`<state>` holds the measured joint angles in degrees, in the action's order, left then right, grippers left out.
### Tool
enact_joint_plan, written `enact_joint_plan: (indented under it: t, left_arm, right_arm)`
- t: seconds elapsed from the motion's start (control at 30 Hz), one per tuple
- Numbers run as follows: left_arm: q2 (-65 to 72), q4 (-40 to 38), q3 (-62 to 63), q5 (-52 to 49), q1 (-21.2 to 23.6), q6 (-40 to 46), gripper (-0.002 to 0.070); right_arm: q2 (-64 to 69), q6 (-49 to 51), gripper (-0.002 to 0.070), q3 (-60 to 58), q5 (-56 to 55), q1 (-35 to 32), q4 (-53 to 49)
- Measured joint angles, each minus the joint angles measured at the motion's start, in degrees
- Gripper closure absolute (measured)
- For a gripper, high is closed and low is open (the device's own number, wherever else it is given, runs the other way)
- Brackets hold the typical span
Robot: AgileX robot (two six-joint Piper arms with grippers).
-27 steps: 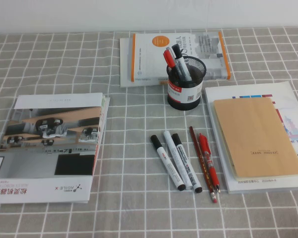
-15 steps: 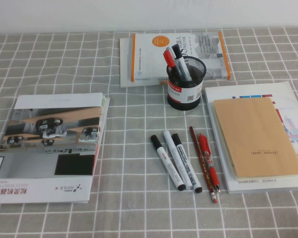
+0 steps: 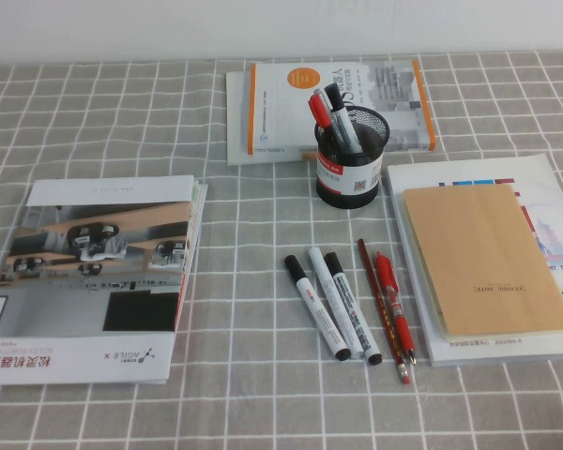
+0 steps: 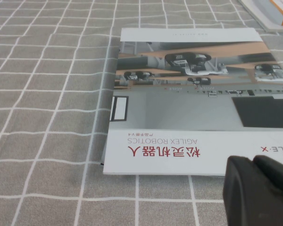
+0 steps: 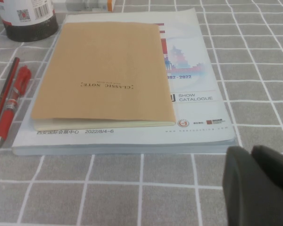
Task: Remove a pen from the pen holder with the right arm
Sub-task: 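Take a marker out of the pen holder and lay it on the table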
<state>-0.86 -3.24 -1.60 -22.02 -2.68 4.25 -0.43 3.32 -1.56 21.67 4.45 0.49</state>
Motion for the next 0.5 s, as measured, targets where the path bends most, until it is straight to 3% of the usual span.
enact_joint_plan:
  t: [0.5]
  left_arm:
    - [0.00, 0.00, 0.00, 0.00, 0.00, 0.00, 0.0680]
  right_arm:
    - [0.00, 0.00, 0.0689, 0.00, -1.60, 0.00, 0.92]
